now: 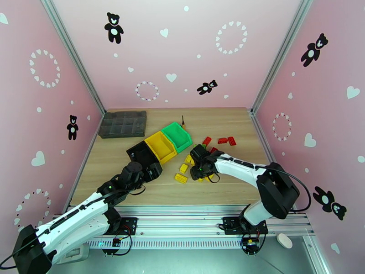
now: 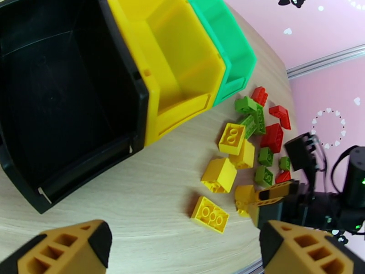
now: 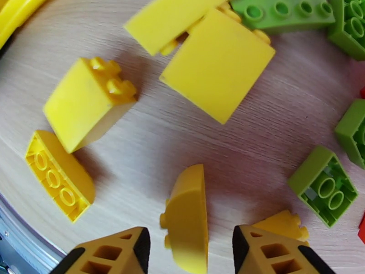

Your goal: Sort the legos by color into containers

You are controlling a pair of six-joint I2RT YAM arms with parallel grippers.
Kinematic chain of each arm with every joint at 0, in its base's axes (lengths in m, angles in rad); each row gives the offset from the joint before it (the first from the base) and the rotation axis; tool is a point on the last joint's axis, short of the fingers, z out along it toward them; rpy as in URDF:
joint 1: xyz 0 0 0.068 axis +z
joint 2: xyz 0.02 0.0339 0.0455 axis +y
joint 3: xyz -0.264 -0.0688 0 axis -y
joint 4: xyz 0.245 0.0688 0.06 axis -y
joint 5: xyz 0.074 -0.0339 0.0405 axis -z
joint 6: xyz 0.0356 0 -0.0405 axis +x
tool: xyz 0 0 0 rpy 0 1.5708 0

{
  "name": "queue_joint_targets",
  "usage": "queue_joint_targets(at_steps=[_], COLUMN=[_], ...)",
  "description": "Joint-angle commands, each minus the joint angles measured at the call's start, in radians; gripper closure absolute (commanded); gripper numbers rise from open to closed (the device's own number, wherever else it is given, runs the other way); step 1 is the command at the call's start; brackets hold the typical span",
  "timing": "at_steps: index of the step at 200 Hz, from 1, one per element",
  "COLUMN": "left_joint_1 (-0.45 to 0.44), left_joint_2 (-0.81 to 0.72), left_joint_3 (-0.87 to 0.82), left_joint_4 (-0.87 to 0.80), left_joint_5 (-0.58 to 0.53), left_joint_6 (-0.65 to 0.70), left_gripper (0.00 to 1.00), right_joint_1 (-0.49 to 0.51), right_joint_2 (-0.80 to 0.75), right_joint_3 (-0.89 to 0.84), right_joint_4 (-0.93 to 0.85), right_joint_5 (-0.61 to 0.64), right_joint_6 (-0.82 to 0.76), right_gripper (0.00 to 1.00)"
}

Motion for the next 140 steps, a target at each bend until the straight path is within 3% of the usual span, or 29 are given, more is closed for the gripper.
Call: queue_joint_targets(at_steps=[1, 51, 97, 140], left_joint_1=[-0.007, -0.007, -0.006, -0.007], left_joint_2=[-0.02, -0.024, 0.038, 0.104], left_joint_3=[-0.007, -0.016, 0.003, 0.075], left_joint_4=[0.014, 0.004, 0.046, 0.033], left_joint_5=[-0.026, -0.023, 0.012, 0.029], left_joint_6=[-0.018, -0.023, 0.004, 0.032], left_gripper=[0.09, 0.08, 0.04, 0.02], right_joint_1=[0.006, 0.005, 0.006, 0.005], right_joint_2=[0.038, 0.067, 0.027, -0.05], right_joint_3=[0.02, 0.03, 0.053, 0.114], right_joint_4=[0.01, 0.015, -0.026, -0.067], right_joint_5=[0.006, 0.009, 0.024, 0.034], right_joint_6=[-0.005, -0.006, -0.009, -0.019], right_gripper=[0.54, 0.63, 0.8, 0.83])
